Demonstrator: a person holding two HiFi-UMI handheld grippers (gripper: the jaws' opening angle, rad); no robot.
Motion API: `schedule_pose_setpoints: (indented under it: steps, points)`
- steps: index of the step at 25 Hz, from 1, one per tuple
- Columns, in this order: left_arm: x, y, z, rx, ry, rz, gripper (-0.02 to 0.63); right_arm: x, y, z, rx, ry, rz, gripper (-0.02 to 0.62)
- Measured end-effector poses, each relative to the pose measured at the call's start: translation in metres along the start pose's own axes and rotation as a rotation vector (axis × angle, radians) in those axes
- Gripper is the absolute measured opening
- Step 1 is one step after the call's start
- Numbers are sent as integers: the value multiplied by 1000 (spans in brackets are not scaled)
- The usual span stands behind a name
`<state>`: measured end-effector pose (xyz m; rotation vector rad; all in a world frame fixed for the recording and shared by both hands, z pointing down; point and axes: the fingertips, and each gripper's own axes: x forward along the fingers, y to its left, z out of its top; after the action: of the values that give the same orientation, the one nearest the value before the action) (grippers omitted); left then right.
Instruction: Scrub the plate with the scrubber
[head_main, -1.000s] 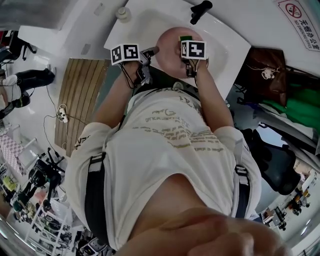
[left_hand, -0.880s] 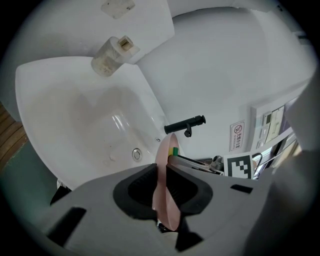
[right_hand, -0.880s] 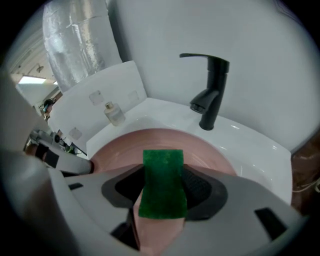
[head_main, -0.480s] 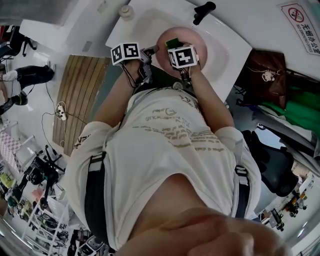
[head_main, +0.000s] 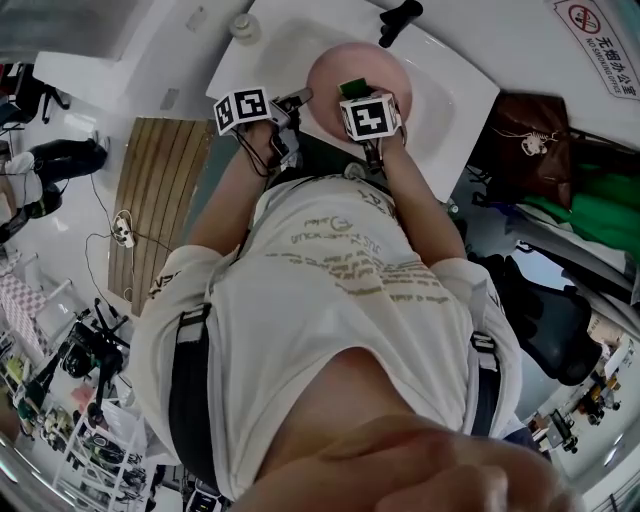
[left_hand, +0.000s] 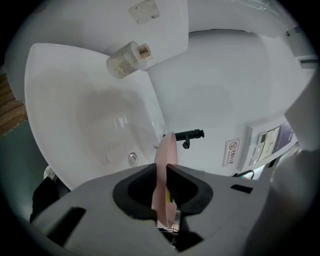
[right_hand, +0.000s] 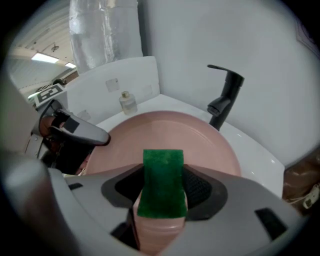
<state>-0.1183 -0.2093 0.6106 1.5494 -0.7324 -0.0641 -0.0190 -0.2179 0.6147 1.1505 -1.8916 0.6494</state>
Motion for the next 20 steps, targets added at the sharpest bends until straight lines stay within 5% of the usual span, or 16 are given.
schedule_pose_setpoints:
  steps: [12,20]
  points:
    - [-2,-5,8,6,-11,-23,67,-8,-70,-32,223,100,-155,235]
    - [0,-2,8,-1,-32,-1,67,5,-21,-6,44,34,-27,235]
